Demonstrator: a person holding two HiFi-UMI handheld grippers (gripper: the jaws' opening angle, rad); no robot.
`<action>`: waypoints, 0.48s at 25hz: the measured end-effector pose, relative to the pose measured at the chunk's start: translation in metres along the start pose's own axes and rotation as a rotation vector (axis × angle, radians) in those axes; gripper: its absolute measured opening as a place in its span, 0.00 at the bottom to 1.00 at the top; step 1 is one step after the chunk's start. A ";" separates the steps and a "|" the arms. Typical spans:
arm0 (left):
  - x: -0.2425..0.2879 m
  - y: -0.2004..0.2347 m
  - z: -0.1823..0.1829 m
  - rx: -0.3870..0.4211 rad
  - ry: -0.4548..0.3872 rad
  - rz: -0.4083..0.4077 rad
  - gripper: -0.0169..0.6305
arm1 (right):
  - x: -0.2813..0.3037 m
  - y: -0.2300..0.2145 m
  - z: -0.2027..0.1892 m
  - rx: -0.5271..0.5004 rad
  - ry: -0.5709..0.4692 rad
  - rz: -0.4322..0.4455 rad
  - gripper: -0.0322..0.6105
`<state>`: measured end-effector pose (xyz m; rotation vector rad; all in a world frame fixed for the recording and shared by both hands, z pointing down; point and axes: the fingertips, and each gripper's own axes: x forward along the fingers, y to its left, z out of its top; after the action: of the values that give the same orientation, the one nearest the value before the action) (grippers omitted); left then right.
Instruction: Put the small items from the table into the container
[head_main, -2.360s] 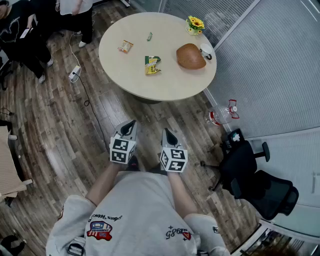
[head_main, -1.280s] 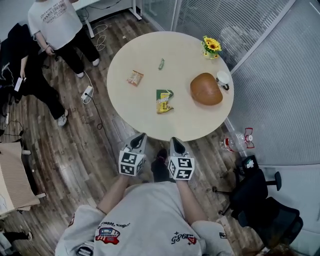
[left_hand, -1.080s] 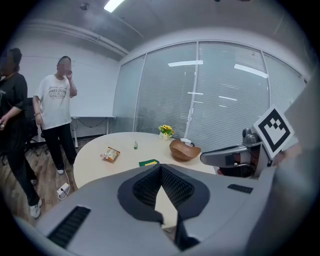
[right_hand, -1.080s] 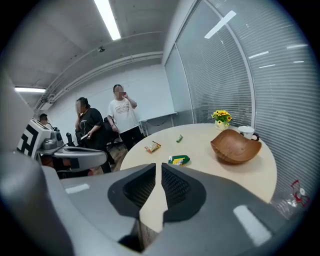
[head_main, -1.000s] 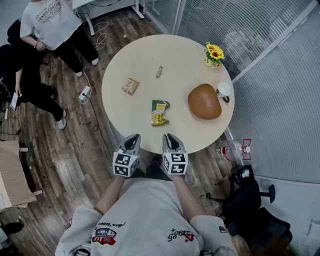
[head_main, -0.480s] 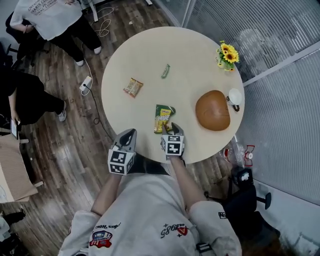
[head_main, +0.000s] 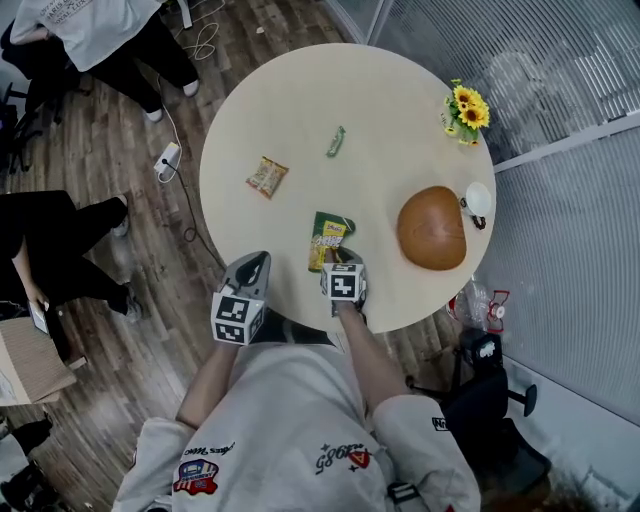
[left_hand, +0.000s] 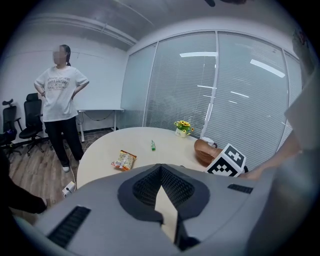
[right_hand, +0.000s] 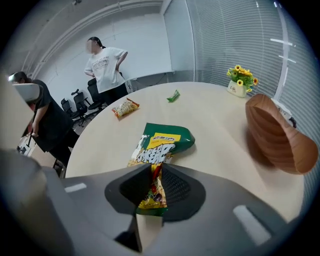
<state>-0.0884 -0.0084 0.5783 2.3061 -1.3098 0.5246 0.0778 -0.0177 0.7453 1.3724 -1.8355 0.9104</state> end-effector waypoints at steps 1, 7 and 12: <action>0.001 0.000 0.000 -0.001 0.002 0.000 0.04 | 0.000 0.001 0.001 -0.001 0.001 0.011 0.14; 0.008 -0.004 0.004 0.000 0.002 -0.020 0.04 | -0.015 0.006 0.016 0.010 -0.061 0.053 0.09; 0.024 -0.017 0.013 0.014 -0.001 -0.055 0.04 | -0.066 -0.030 0.071 0.031 -0.249 0.001 0.08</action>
<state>-0.0604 -0.0243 0.5766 2.3470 -1.2426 0.5161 0.1150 -0.0503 0.6565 1.5629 -2.0118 0.8006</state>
